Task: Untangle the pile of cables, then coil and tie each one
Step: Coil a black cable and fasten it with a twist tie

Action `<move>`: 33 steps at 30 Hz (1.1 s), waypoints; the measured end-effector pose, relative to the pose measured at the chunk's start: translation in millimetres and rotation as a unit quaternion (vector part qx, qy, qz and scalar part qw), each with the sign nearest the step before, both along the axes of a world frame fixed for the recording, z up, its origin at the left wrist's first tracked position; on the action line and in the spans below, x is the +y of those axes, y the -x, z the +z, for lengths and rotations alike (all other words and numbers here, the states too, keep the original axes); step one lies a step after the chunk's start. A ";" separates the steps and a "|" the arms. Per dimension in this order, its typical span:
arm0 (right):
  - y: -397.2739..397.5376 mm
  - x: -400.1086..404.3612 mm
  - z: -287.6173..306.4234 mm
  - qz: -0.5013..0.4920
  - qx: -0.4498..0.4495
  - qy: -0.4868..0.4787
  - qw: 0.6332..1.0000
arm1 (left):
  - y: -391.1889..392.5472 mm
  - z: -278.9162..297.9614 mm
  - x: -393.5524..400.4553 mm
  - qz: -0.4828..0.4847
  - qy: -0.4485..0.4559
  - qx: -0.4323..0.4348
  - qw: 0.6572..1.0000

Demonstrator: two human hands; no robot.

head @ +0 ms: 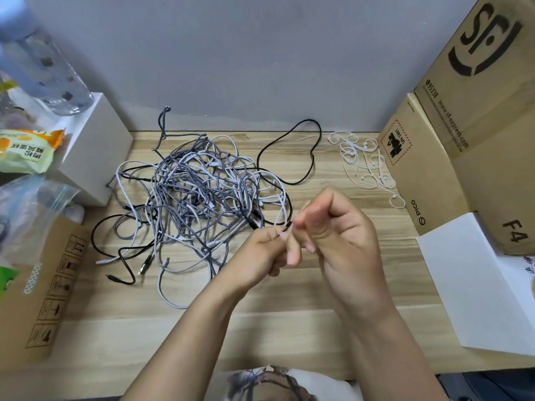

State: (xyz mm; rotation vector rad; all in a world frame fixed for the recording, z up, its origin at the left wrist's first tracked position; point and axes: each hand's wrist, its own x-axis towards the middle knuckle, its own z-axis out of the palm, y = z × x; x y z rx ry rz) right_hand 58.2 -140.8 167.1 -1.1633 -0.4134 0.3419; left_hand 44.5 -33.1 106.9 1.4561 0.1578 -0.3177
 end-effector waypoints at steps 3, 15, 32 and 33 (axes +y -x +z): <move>-7.5 1.1 -9.4 -0.011 -0.003 0.025 1.000 | -0.8 2.3 -6.1 0.042 0.016 -0.004 0.999; -25.0 0.9 -22.5 -0.072 0.293 -0.295 0.907 | 2.0 5.9 -5.2 -0.017 0.220 0.066 0.973; -5.2 1.6 -16.5 -0.047 0.138 -0.074 0.987 | -0.5 13.2 -20.9 0.034 0.202 0.098 0.974; -4.8 1.5 -16.1 -0.043 0.135 -0.072 0.987 | -0.7 12.9 -20.8 0.042 0.202 0.098 0.974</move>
